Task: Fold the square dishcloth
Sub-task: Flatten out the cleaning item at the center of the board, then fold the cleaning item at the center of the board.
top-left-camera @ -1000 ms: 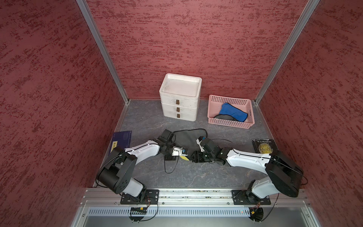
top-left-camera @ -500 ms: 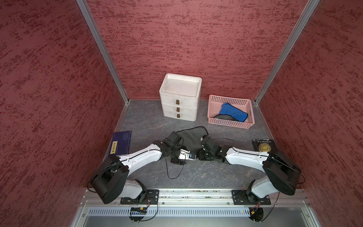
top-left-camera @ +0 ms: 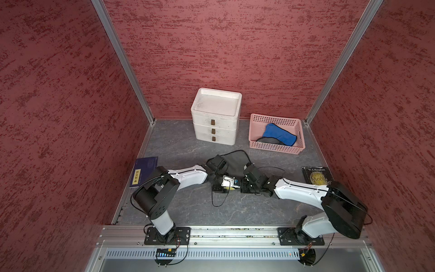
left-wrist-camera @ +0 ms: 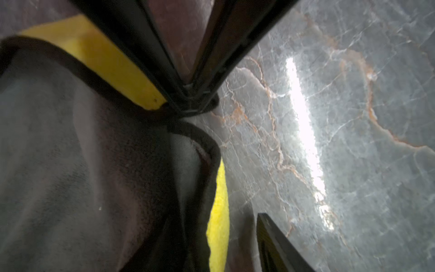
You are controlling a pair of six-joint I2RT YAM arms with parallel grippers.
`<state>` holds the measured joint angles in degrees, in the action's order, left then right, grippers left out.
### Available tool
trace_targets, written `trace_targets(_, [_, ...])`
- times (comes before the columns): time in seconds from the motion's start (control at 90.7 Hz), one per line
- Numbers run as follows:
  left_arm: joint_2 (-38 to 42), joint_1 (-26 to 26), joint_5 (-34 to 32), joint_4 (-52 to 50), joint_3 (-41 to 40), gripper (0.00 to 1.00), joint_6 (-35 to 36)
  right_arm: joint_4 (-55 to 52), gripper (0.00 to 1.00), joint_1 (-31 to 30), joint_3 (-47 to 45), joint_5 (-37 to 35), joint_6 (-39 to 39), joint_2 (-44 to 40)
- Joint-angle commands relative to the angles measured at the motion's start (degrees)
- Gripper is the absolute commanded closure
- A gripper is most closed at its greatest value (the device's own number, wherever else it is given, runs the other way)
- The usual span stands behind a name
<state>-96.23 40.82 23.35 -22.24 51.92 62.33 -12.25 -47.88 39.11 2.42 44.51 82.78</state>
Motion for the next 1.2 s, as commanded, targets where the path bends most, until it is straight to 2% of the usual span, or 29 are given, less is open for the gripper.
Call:
trace_targets(0.0, [-1.67,1.19,3.33,-1.54,2.30,0.50,0.39,1.65,1.00,0.15,-1.13,1.12,0.21,-2.59])
trace_targets(0.077, [-3.12,1.73,3.36,-1.11,2.70,0.59,0.03,1.88,1.00,0.15,-2.00,1.23,0.40,-3.80])
trace_targets(0.242, [-3.23,2.12,2.71,-3.26,2.79,0.95,0.27,1.24,1.00,0.20,-3.31,1.08,0.66,-6.02])
trace_targets(0.287, [-1.62,1.84,2.58,-3.61,2.06,1.00,0.35,0.43,1.00,0.25,-3.28,0.74,0.54,-6.57])
trace_targets(0.375, [3.10,0.75,2.00,-6.71,0.51,1.00,0.58,-2.17,1.00,0.30,-2.80,-0.06,-0.13,-8.54])
trace_targets(0.485, [13.48,-2.25,2.12,-12.15,-2.38,1.00,1.68,-7.21,1.00,0.55,-2.11,-1.67,-1.07,-13.11])
trace_targets(0.694, [32.63,-13.76,6.86,-23.57,-4.80,1.00,5.43,-17.55,1.00,1.60,-0.79,-4.91,-2.35,-23.94])
trace_targets(0.804, [36.79,-18.14,5.95,-27.02,-5.61,1.00,7.30,-21.70,1.00,1.66,-0.13,-5.40,-2.37,-27.01])
trace_targets(0.97, [38.90,-22.26,4.78,-33.32,-7.26,1.00,9.61,-27.14,1.00,1.65,-1.51,-4.02,-1.63,-32.77])
trace_targets(1.08, [41.75,-22.63,2.01,-37.22,-10.31,1.00,11.30,-29.31,1.00,1.23,-4.62,0.40,-0.91,-36.30])
trace_targets(1.19, [47.16,-22.07,-0.27,-40.10,-14.46,1.00,12.00,-30.17,1.00,-2.18,-7.15,3.26,0.30,-39.59])
